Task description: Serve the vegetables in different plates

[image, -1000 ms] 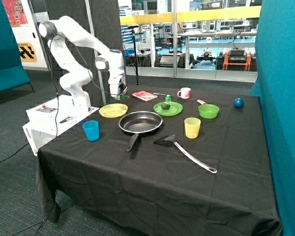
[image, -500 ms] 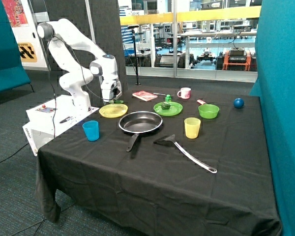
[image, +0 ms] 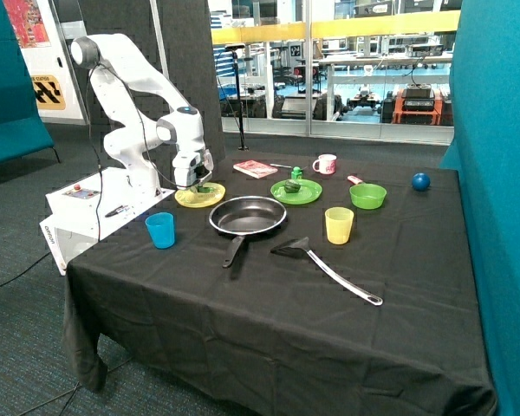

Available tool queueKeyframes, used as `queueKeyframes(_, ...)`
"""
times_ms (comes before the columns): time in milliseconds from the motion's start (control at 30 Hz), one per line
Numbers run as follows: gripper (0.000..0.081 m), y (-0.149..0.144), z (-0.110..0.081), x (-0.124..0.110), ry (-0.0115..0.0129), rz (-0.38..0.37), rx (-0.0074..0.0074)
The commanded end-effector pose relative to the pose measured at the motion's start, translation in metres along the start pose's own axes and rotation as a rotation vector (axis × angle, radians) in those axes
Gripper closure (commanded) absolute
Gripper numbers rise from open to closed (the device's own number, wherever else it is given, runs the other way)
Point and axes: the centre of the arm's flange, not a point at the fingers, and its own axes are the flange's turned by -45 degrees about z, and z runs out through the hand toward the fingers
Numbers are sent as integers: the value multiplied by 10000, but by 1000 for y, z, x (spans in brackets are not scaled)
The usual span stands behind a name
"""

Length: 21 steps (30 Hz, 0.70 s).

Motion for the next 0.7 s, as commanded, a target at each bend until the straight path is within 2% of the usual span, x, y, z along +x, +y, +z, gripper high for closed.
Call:
queueKeyframes(0,808,12,15,-3,-14,353,-14)
queueKeyframes(67,808,12,15,-5,-14,324,-14)
queueKeyframes(100,731,12,14,-6,-14,242,-14)
queueKeyframes(133,601,11,13,-7,-14,266,-14)
queueKeyframes(200,414,11,12,-8,-14,229,-14)
queueKeyframes(400,122,11,10,-11,-14,178,-14)
queueKeyframes(500,64,12,9,-12,-14,127,-14)
queueKeyframes(667,24,14,8,-13,-14,132,-14)
